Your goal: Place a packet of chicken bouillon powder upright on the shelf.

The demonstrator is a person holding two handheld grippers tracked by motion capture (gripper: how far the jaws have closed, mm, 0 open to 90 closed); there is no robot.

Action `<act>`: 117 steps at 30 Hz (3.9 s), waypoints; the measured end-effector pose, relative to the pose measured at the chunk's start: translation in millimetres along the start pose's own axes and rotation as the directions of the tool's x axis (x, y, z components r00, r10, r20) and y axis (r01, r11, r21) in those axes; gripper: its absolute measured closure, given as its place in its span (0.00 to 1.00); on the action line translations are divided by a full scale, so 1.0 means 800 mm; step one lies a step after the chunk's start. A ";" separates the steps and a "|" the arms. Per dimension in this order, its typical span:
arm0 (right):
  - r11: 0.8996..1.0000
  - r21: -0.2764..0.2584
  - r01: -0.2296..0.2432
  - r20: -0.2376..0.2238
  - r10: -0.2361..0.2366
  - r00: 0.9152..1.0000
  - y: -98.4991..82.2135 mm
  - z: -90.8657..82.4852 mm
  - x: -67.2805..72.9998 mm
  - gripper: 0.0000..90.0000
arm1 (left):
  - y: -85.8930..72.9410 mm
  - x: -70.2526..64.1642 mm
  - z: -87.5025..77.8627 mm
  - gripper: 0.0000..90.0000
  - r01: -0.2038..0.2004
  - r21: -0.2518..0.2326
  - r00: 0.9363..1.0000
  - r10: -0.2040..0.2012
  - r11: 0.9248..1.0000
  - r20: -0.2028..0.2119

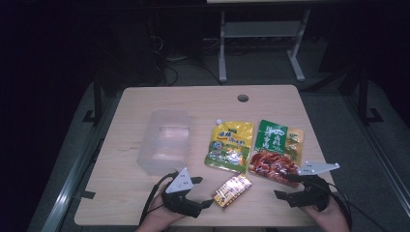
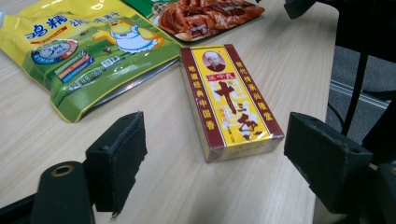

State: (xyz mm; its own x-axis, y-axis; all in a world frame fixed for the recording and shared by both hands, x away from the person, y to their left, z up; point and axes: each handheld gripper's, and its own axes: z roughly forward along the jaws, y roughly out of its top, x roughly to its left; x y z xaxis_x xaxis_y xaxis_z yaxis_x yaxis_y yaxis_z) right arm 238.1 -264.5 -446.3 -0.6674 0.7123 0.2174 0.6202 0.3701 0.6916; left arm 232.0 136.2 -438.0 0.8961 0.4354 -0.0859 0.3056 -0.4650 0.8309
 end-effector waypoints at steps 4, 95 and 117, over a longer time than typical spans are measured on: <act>1.000 0.005 -0.016 -0.017 0.016 1.000 0.003 0.000 0.001 0.18 | 0.004 0.000 0.003 0.24 0.001 0.002 1.000 -0.001 1.000 0.003; 0.929 0.244 -0.279 0.037 0.278 0.960 0.213 0.175 -0.099 0.71 | 0.086 0.061 0.139 0.94 0.016 0.257 0.962 0.055 0.966 -0.267; 0.934 0.209 -0.290 -0.014 0.299 0.954 0.214 0.181 -0.108 0.73 | 0.085 0.063 0.140 0.94 0.008 0.262 0.965 0.062 0.965 -0.256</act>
State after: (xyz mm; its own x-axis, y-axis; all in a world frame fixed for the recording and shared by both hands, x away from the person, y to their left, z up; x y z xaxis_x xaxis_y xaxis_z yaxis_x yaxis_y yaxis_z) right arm 461.7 -176.2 -446.7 -0.4572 0.7816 0.4242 0.8588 0.2642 0.4388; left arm 333.9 40.1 -447.0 0.8010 0.5886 0.1089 0.3861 -0.6470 0.6575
